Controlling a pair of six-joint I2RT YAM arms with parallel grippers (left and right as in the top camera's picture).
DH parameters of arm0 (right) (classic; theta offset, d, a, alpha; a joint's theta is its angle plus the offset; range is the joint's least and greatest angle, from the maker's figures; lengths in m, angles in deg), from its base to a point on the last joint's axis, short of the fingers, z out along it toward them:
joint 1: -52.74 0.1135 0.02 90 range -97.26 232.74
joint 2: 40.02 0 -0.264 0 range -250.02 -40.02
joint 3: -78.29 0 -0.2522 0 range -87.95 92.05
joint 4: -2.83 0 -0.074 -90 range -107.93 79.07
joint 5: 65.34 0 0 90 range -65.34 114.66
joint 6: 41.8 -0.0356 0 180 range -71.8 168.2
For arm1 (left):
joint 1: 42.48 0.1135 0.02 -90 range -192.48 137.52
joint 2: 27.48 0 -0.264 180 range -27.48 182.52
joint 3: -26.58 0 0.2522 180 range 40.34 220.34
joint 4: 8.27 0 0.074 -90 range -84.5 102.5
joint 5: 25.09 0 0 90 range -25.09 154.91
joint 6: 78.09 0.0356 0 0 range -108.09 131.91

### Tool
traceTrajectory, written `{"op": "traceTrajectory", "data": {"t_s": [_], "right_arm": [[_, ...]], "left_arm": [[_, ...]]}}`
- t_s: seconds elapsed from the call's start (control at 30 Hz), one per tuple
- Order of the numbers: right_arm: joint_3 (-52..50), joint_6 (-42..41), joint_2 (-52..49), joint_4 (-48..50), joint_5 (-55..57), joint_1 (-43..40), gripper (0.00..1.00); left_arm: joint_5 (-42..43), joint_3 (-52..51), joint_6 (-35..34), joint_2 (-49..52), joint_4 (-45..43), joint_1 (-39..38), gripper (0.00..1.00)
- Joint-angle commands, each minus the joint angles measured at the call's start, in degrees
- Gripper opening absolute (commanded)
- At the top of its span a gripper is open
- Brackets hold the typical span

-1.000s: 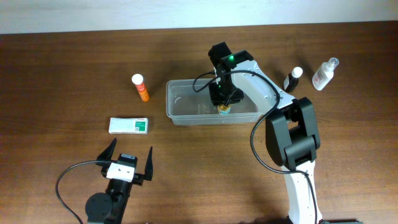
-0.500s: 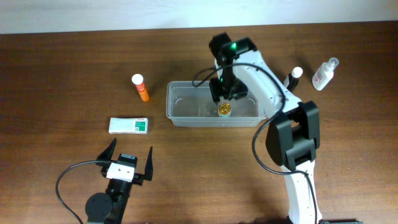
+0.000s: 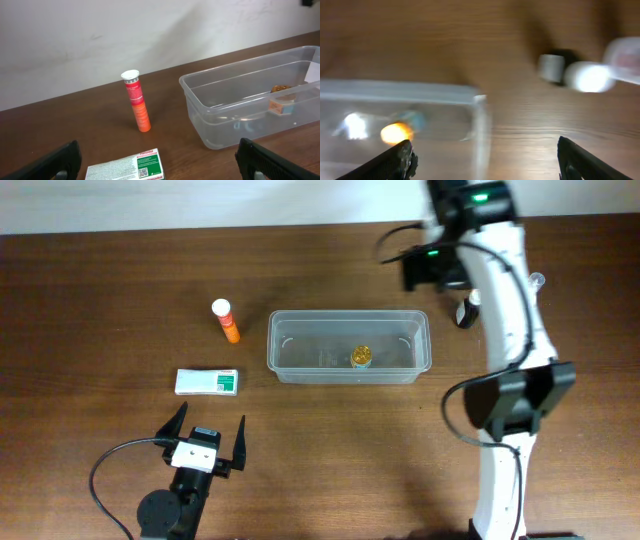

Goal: Pack container
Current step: 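Move the right gripper to the dark brown bottle and grasp it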

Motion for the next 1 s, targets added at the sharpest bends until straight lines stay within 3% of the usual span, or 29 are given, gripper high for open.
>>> {"op": "traceTrajectory", "data": {"t_s": [0.0,0.23,0.77,0.97], "right_arm": [[-1.51,3.37,-0.15,1.11,2.12,-4.70,0.84],[-4.59,8.44,-0.15,4.39,-5.18,-10.54,0.78],[-26.18,9.18,-0.15,22.01,-1.20,-10.80,0.78],[-29.68,9.14,-0.15,26.34,-1.27,-10.80,0.77]], "left_arm": [[-0.42,-0.13,0.92,-0.39,0.28,0.26,0.99],[-0.42,-0.13,0.92,-0.39,0.28,0.26,0.99],[-0.42,-0.13,0.92,-0.39,0.28,0.26,0.99],[-0.42,-0.13,0.92,-0.39,0.28,0.26,0.99]]}}
